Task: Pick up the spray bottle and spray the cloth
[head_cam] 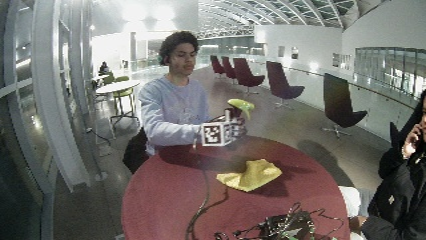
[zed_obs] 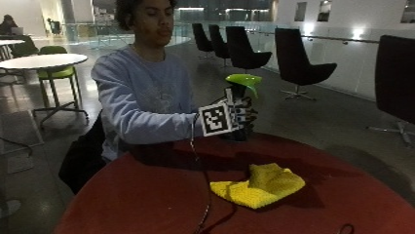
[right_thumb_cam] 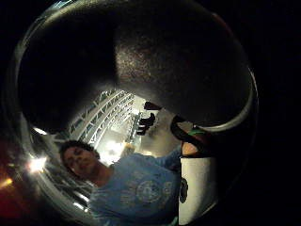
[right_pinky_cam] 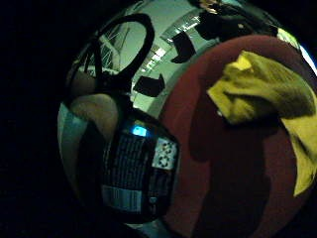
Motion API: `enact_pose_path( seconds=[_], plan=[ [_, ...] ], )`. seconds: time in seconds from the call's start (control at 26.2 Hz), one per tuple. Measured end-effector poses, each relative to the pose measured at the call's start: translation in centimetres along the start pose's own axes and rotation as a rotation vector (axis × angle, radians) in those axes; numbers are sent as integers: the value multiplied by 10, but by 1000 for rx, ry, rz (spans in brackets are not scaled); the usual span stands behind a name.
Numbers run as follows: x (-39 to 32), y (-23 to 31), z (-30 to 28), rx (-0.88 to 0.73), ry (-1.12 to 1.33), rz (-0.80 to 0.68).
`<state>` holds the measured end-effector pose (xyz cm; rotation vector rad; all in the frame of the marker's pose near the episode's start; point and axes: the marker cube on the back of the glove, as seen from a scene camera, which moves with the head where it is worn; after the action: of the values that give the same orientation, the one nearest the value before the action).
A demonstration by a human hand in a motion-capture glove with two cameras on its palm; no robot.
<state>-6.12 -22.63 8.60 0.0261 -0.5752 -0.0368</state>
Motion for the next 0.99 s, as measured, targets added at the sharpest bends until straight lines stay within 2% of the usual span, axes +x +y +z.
enact_pose_path(
  seconds=[0.15,0.31,0.65,0.8,0.99],
  plan=[
    [1,-15,51,19,-14,-105],
    [12,-17,84,3,-1,-127],
    [36,-6,99,-42,36,-82],
    [33,18,73,-95,77,-68],
    [23,72,-17,-103,336,-89]
  ],
)
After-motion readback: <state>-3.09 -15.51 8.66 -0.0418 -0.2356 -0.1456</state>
